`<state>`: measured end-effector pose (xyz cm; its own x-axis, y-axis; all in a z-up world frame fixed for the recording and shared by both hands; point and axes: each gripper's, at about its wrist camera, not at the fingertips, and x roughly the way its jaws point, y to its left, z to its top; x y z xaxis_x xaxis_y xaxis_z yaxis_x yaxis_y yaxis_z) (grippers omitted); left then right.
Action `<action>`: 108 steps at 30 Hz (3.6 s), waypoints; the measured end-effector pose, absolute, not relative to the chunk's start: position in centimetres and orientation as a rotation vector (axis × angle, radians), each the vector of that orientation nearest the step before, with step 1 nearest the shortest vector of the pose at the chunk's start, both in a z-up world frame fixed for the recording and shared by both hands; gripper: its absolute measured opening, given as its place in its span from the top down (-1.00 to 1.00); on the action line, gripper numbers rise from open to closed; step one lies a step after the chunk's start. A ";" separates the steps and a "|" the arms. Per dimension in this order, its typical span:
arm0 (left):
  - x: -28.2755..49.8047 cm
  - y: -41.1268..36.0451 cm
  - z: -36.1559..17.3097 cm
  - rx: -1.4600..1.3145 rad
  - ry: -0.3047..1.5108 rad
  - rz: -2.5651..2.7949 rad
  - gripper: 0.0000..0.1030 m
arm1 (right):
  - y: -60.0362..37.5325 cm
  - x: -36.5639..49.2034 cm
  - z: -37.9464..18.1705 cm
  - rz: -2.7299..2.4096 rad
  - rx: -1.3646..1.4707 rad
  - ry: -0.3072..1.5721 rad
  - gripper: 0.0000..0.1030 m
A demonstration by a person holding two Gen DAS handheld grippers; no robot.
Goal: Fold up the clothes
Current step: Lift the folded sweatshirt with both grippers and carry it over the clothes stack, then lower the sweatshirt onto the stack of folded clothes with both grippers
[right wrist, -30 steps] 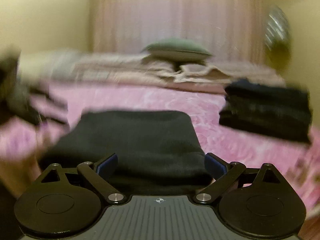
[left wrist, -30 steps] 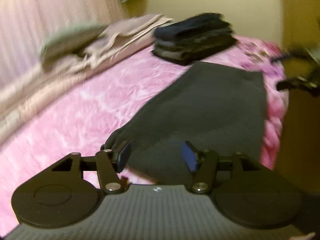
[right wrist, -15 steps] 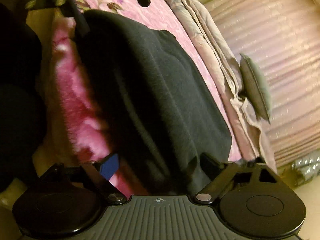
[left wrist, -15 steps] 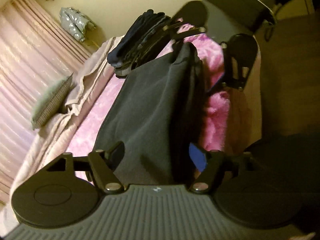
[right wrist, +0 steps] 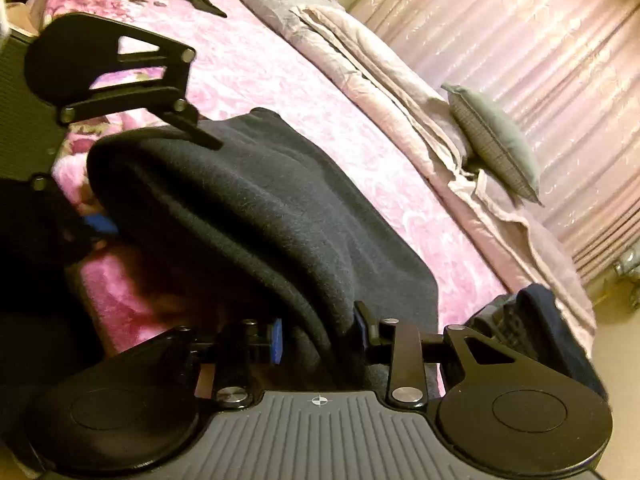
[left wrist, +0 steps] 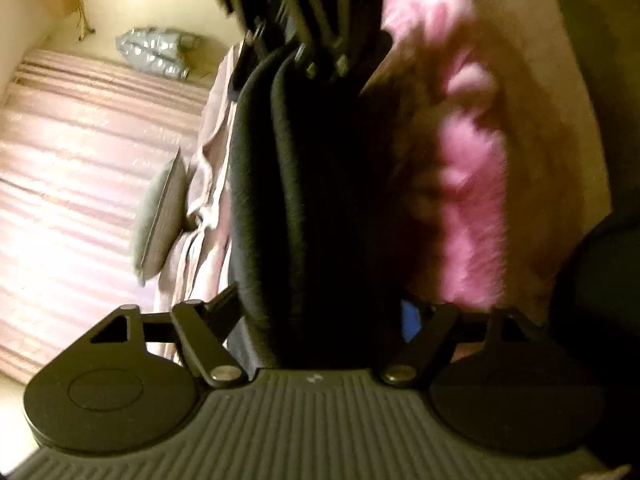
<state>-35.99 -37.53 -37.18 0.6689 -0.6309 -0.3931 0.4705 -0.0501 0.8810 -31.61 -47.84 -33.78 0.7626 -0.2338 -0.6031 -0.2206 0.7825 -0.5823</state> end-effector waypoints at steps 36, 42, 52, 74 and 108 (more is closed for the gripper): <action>-21.0 -39.8 -7.2 1.159 0.340 -1.540 0.45 | -49.4 -31.3 -11.1 0.064 -0.677 0.988 0.42; -19.2 -50.0 -0.9 1.141 0.119 -1.563 0.45 | -57.1 -31.0 -3.5 -0.123 -0.705 0.963 0.42; -17.4 -76.5 0.4 1.131 -0.186 -1.412 0.43 | -83.3 -28.9 0.1 -0.331 -0.859 0.846 0.42; -19.4 -85.3 -19.2 1.394 -0.019 -1.352 0.46 | -93.2 -30.5 -16.4 -0.062 -0.772 0.939 0.29; -20.4 -82.4 -13.7 1.149 0.255 -1.538 0.20 | -98.9 -32.1 -13.8 -0.371 0.175 0.841 0.27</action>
